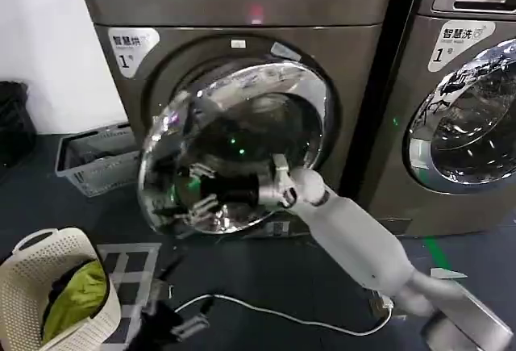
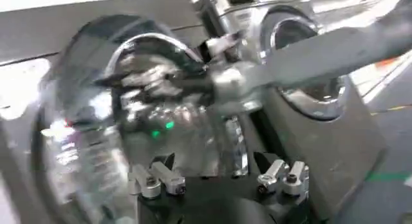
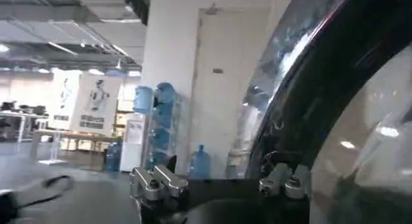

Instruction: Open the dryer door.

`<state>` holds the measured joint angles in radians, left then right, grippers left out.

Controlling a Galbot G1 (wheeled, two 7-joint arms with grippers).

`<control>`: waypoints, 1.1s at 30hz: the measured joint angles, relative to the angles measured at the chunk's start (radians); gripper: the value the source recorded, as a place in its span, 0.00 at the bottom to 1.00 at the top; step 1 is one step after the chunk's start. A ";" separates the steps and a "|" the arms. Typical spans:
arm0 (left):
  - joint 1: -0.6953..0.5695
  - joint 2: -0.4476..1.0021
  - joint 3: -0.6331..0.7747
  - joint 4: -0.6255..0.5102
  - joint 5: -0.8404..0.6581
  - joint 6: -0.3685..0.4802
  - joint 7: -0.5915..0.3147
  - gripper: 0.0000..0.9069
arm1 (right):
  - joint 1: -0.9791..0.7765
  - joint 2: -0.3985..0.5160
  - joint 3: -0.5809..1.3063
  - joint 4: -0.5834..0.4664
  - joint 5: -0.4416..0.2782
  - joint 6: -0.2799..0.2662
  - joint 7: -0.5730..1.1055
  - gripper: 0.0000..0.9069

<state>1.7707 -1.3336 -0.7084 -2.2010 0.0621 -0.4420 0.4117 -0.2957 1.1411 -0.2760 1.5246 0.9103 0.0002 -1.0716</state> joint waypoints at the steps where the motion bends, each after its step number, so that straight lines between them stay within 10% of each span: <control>1: -0.006 0.000 -0.021 0.005 -0.009 0.000 0.000 1.00 | -0.006 -0.011 0.002 0.013 0.006 0.000 -0.009 1.00; 20: -0.117 0.059 -0.388 0.107 -0.038 -0.001 0.033 1.00 | -0.147 -0.207 0.120 0.220 0.050 -0.004 -0.171 1.00; 33: -0.265 0.109 -0.317 0.186 -0.053 0.070 -0.001 1.00 | -0.392 -0.352 0.389 0.364 0.044 0.022 -0.197 1.00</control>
<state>1.5058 -1.2245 -1.0252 -2.0148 0.0088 -0.3720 0.4103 -0.6878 0.7892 0.1128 1.8890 0.9540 0.0222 -1.2684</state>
